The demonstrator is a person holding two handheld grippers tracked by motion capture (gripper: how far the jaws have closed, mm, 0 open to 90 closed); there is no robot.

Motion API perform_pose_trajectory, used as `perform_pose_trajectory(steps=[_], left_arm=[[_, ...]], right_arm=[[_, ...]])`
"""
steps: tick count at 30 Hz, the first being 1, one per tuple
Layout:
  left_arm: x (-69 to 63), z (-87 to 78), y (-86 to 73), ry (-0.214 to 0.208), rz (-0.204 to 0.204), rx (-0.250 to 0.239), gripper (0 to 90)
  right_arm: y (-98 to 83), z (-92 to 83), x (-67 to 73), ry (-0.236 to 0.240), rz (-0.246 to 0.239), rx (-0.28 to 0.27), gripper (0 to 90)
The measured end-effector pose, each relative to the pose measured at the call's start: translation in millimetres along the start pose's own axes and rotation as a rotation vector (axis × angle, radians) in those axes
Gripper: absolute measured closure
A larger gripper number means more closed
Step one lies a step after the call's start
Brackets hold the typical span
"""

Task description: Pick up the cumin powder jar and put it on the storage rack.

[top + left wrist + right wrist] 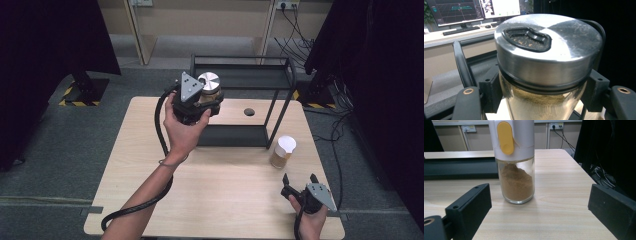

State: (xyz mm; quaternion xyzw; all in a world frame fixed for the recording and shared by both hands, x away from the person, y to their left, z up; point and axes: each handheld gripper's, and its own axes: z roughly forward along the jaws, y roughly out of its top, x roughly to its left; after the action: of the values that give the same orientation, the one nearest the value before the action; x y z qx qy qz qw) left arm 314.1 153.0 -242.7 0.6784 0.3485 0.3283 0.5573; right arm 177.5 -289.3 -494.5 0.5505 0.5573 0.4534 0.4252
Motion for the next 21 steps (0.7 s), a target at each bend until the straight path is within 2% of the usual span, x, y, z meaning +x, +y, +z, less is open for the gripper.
perform_pose_trajectory(steps=[21], left_arm=[[6.7, 12.5, 25.2, 0.035, 0.002, 0.002, 30.7]], right_arm=[[-0.1, 0.0, -0.4, 0.003, -0.002, 0.000, 5.0]])
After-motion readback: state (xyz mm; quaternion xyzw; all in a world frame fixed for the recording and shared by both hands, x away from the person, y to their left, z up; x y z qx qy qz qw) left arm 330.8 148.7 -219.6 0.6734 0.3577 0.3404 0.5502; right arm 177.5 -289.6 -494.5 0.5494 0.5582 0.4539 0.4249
